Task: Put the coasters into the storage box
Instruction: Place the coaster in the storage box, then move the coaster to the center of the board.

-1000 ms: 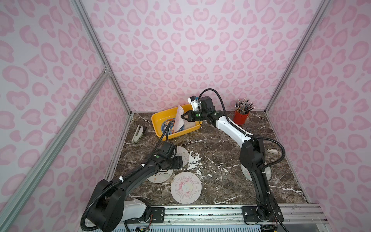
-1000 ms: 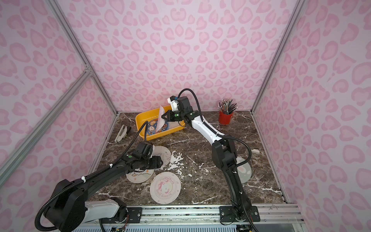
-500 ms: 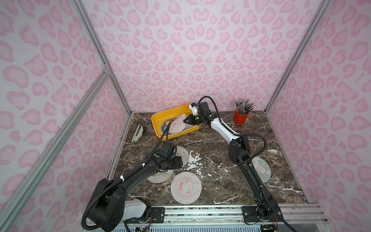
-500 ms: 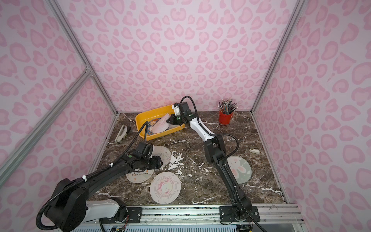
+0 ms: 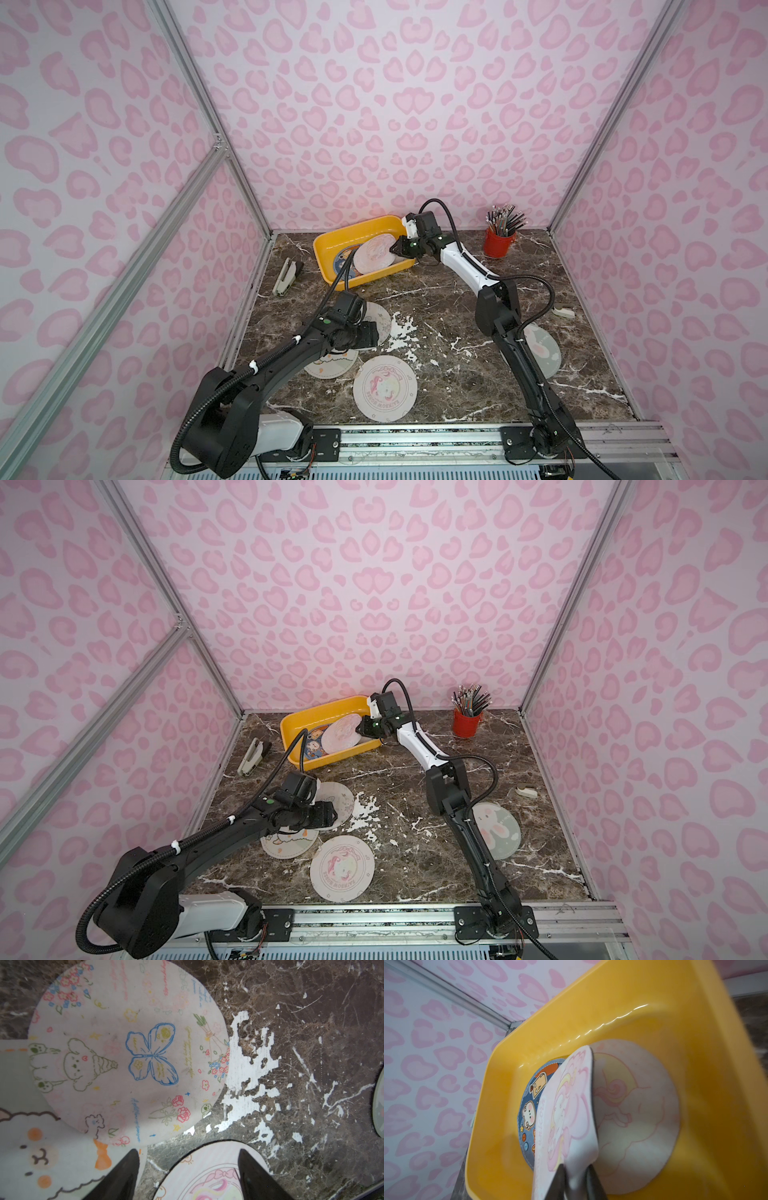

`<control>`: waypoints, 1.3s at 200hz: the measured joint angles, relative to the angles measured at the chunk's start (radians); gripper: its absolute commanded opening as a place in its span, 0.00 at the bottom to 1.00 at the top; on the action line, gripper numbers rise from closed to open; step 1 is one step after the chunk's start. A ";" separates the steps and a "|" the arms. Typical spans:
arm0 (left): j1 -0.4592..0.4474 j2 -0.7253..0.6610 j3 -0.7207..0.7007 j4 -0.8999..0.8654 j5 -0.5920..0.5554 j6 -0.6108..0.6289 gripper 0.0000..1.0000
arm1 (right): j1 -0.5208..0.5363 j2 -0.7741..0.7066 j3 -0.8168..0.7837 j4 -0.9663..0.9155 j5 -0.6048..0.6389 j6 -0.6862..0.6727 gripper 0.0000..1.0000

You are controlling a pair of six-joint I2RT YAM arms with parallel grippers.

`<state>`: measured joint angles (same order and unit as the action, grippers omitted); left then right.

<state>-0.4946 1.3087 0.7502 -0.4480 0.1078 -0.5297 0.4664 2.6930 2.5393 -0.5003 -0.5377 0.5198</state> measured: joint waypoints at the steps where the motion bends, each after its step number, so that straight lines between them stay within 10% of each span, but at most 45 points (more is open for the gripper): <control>1: 0.000 0.000 0.000 0.000 0.000 0.000 0.77 | 0.000 0.000 0.000 0.000 0.001 0.000 0.46; 111: 0.000 0.014 0.030 -0.003 -0.002 0.001 0.82 | -0.022 -0.249 -0.275 -0.042 0.087 -0.019 0.73; 260: -0.036 0.121 0.114 0.008 0.019 0.009 0.90 | -0.247 -1.085 -1.547 0.122 0.214 -0.009 0.98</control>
<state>-0.5304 1.4300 0.8642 -0.4404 0.1272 -0.5205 0.2195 1.6085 0.9924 -0.3779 -0.3233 0.5110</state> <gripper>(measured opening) 0.897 0.984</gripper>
